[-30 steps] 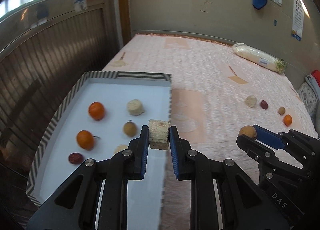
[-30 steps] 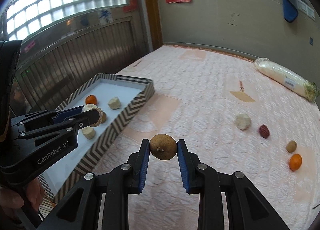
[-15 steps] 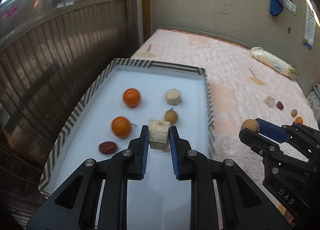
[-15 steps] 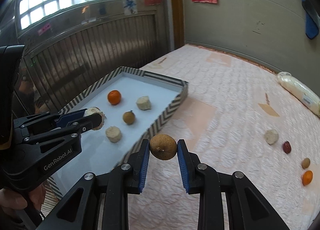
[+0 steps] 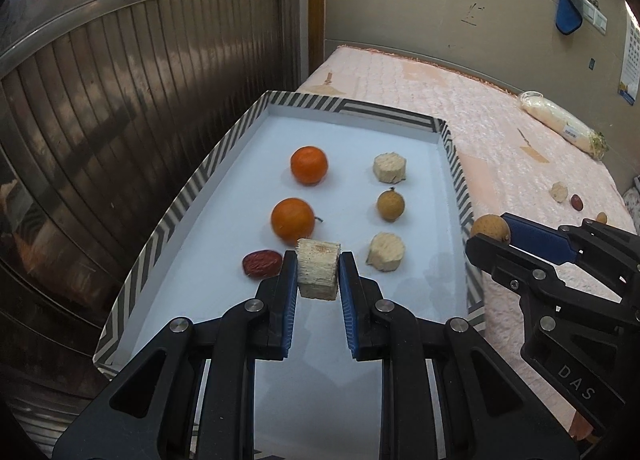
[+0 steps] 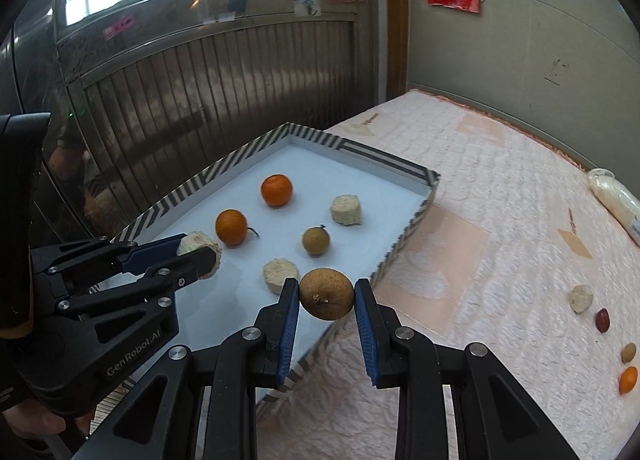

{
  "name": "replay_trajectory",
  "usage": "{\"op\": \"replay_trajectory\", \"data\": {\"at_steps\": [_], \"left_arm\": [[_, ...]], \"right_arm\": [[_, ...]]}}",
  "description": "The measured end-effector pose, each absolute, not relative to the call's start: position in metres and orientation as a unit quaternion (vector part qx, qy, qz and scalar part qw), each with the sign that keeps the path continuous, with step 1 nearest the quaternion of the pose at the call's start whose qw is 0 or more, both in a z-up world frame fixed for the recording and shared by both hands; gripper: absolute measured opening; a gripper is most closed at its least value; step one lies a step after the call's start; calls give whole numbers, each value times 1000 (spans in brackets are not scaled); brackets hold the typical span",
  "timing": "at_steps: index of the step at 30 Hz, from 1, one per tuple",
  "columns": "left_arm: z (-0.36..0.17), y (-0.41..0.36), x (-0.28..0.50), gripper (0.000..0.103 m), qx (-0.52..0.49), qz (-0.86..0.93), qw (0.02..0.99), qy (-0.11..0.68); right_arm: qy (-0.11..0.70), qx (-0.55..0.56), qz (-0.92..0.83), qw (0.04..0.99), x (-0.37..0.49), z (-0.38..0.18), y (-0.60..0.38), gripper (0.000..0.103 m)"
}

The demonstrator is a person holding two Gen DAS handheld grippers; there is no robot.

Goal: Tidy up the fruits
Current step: 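Carry the longan and beige cake into the tray and open both tools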

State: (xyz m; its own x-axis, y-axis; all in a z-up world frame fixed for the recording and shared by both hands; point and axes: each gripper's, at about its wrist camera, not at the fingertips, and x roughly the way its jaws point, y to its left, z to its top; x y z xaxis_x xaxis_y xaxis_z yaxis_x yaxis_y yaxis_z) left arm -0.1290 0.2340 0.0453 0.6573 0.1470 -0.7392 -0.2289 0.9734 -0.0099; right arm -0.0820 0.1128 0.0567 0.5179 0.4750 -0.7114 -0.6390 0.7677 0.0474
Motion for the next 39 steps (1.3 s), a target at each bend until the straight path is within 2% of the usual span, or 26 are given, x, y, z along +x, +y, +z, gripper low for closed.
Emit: {"op": "replay_trajectory", "data": {"at_steps": [39], "left_arm": [[24, 262, -128, 20, -88, 118, 891, 430]], "right_arm": [[404, -168, 362, 823, -88, 21, 167, 27]]}}
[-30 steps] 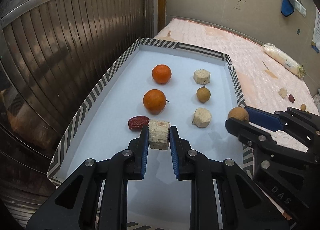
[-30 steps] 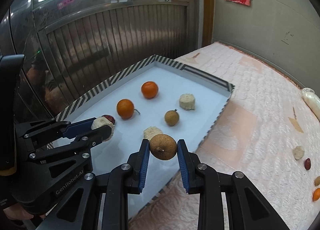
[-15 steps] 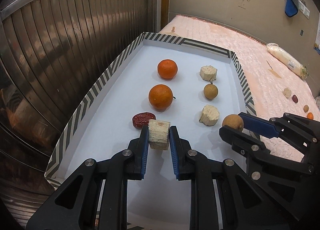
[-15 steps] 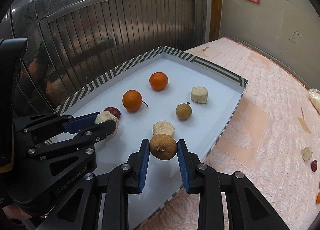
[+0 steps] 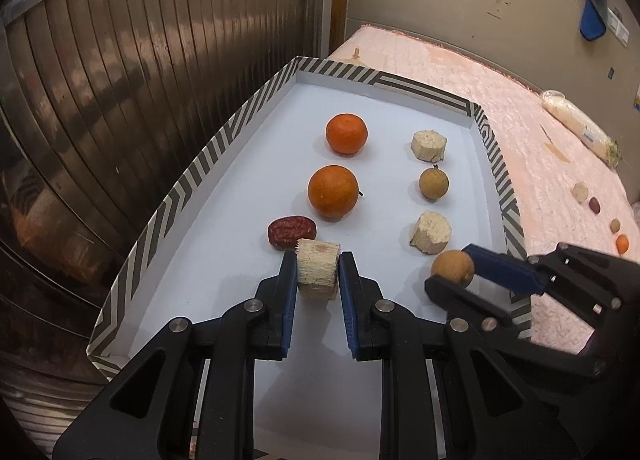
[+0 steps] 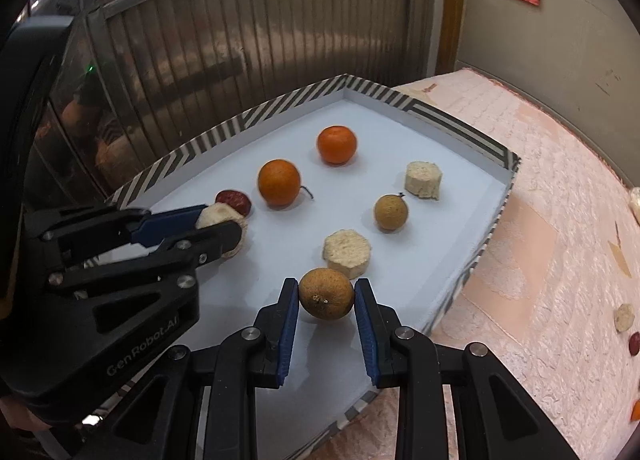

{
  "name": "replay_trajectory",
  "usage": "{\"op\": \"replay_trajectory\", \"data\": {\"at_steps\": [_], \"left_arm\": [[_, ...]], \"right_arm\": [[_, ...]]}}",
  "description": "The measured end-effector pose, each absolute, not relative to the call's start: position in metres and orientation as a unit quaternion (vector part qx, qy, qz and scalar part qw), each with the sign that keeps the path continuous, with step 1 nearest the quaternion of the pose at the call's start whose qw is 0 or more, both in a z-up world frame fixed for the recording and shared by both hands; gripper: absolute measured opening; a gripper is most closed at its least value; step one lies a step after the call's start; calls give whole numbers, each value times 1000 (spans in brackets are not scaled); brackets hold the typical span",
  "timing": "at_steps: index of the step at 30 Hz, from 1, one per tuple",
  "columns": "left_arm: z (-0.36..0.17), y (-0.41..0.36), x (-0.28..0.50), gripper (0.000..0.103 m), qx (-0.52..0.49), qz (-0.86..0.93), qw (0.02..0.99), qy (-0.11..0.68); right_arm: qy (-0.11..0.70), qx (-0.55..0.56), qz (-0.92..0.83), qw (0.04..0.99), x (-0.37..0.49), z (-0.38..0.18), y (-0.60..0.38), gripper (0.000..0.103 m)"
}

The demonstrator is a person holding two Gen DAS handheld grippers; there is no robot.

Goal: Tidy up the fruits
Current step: 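Carry the longan and beige cake into the tray and open both tools, then grasp a beige cake with the left tool while the right tool grasps a red date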

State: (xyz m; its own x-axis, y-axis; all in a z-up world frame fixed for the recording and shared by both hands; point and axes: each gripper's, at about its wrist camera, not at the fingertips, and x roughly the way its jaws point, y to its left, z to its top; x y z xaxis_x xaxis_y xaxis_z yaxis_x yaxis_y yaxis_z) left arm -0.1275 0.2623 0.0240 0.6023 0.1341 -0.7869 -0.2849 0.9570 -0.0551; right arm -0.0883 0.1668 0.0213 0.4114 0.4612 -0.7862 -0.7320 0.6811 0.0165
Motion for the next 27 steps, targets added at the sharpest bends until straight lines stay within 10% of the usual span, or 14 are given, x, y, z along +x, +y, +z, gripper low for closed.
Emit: {"op": "replay_trajectory", "data": {"at_steps": [8, 13, 27], "left_arm": [[25, 261, -125, 24, -89, 120, 887, 436], [35, 256, -126, 60, -83, 127, 897, 415], [64, 198, -104, 60, -50, 99, 920, 376]], "right_arm": [[402, -159, 362, 826, -89, 25, 160, 28], [395, -142, 357, 834, -88, 34, 146, 30], [371, -106, 294, 874, -80, 60, 80, 35]]}}
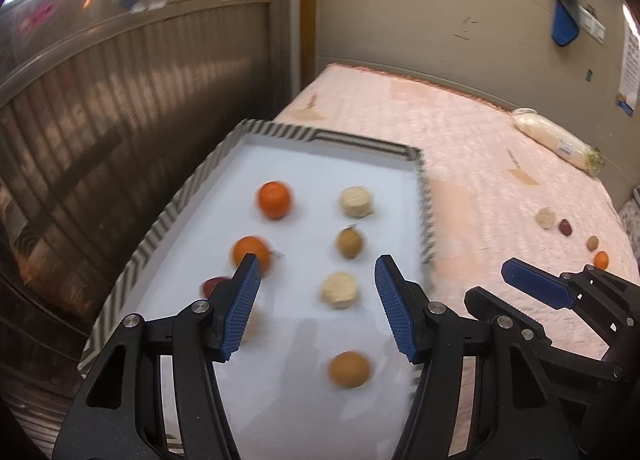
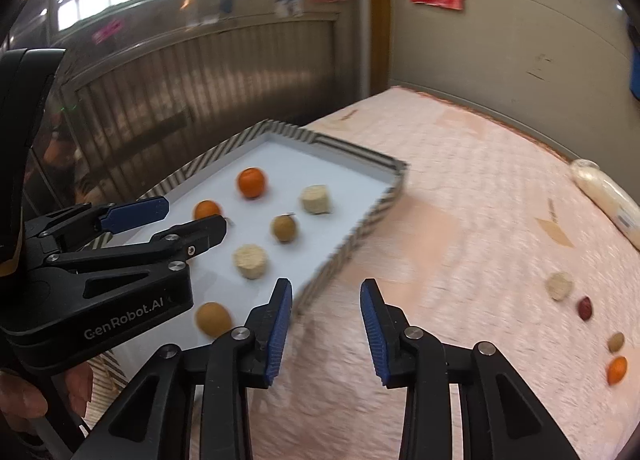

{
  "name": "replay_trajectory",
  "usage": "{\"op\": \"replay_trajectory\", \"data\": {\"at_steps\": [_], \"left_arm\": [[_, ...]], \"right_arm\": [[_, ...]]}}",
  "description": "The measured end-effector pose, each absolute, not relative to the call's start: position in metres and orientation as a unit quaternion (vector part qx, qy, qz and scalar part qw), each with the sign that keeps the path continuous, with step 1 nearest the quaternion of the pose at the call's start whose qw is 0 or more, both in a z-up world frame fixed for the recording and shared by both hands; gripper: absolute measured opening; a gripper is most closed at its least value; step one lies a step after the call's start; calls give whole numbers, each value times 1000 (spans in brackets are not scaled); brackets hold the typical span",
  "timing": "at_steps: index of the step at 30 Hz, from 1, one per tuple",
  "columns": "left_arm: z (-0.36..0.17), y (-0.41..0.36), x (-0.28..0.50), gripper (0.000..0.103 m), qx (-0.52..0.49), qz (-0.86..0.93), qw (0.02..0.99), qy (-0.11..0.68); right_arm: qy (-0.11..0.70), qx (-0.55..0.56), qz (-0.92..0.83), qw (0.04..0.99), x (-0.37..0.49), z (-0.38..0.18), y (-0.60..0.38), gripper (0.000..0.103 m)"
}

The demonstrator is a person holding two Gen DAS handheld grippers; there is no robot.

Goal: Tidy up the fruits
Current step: 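Grasp a beige cake with the left tool while the right tool grasps a red date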

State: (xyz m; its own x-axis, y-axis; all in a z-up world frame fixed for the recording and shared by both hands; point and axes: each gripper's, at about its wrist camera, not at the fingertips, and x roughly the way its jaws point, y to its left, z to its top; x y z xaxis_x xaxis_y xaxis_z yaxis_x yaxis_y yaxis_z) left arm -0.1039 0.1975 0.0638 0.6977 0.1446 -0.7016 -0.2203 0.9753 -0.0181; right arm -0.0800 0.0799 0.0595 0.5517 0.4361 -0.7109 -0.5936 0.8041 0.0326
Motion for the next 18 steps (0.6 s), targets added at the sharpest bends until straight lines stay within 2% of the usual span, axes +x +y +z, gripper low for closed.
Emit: {"op": "replay_trajectory", "data": {"at_steps": [4, 18], "left_arm": [[66, 173, -93, 60, -38, 81, 923, 375], [65, 98, -62, 60, -8, 23, 922, 386]], "right_arm": [[370, -96, 271, 884, -75, 62, 54, 39], [384, -60, 207, 898, -61, 56, -24, 40]]}}
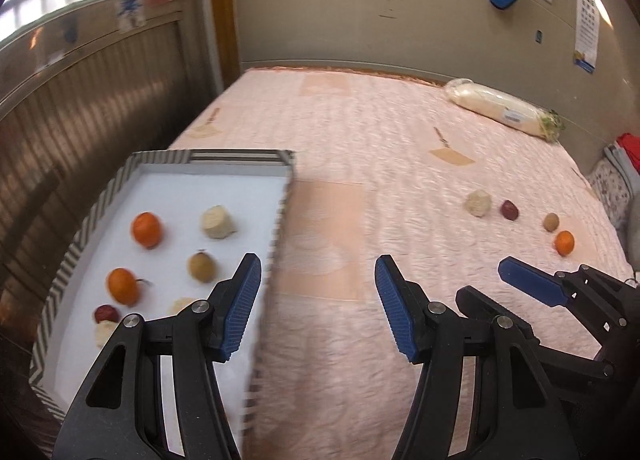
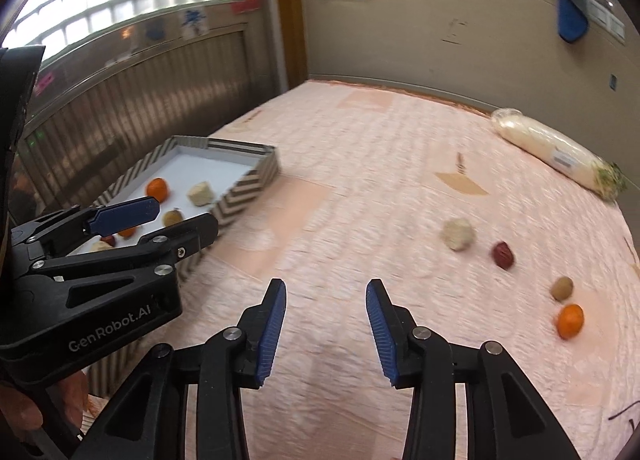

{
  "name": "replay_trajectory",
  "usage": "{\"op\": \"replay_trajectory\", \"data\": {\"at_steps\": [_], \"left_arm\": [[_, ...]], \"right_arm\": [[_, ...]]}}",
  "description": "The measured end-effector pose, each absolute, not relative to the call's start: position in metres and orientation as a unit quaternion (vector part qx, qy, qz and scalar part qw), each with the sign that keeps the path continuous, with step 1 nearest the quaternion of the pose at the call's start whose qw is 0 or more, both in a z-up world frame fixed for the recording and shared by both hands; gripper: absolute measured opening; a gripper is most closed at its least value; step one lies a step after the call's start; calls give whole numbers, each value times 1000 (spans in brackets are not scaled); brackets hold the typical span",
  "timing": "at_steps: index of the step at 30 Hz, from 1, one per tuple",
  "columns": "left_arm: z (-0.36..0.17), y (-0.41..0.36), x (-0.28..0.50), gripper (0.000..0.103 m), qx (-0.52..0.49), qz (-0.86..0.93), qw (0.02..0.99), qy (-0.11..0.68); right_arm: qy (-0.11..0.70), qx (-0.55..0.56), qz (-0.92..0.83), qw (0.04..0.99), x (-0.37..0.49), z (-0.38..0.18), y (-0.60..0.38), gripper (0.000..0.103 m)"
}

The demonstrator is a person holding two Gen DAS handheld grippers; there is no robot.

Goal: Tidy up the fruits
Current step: 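Grasp a beige cake with the left tool while the right tool grasps a red date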

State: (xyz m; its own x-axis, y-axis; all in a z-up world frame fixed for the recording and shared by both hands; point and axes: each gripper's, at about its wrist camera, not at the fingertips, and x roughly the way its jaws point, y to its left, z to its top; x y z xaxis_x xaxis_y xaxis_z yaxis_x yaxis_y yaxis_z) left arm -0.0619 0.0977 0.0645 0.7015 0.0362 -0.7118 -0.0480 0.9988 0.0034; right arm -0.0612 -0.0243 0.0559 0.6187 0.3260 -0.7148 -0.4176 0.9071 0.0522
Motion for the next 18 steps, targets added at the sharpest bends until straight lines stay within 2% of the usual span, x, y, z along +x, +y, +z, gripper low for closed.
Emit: {"op": "replay_trajectory", "data": {"at_steps": [18], "left_arm": [[47, 10, -8, 60, 4, -72, 902, 427]], "right_arm": [[411, -4, 96, 907, -45, 40, -152, 41]]}}
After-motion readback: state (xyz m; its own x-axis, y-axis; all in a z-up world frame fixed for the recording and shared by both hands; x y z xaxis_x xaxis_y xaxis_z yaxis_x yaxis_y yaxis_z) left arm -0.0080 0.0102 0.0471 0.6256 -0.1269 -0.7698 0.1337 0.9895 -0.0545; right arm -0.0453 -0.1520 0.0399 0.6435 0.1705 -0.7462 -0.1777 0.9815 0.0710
